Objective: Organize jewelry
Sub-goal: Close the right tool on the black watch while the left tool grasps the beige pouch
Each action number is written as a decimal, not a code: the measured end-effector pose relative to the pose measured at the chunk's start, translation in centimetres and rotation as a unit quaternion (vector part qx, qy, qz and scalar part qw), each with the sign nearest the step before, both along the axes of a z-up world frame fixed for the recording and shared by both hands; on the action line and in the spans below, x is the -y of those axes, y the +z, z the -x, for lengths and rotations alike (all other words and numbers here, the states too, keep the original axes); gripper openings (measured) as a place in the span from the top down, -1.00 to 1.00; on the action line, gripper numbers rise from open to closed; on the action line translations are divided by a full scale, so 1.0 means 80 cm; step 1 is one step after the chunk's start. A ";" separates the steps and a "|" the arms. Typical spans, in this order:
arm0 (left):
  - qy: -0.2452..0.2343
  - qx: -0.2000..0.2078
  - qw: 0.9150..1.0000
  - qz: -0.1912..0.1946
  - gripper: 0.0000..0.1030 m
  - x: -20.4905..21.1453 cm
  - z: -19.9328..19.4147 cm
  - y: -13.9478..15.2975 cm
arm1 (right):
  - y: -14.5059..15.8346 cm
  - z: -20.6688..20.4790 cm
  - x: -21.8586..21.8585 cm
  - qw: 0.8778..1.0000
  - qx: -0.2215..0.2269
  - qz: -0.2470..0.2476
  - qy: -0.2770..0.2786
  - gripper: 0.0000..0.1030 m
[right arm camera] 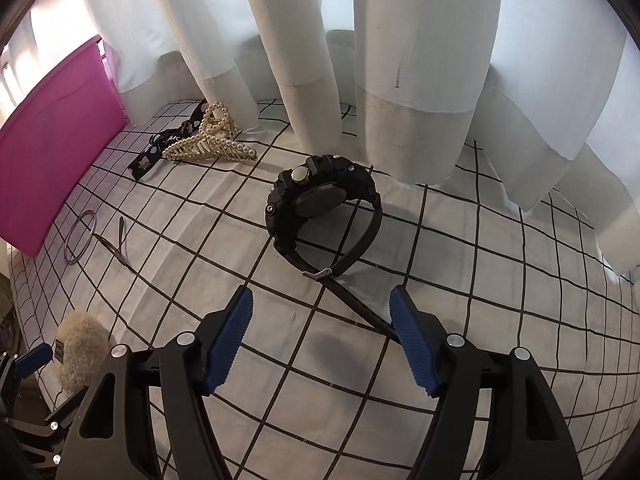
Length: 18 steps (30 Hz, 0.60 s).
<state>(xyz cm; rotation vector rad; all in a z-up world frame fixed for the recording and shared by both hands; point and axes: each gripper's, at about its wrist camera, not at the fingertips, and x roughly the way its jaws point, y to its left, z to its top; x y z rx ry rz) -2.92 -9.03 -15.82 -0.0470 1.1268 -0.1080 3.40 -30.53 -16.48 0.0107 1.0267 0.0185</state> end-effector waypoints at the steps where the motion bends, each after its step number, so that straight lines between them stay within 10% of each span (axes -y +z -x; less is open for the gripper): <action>1: -0.001 0.001 1.000 -0.001 -0.88 0.002 -0.001 -0.003 | -0.002 -0.002 -0.001 1.000 0.000 0.001 0.004 -0.32; 18: 0.006 0.017 0.999 -0.036 -0.88 0.026 -0.025 -0.029 | -0.030 -0.060 -0.012 0.999 0.007 0.033 0.028 -0.37</action>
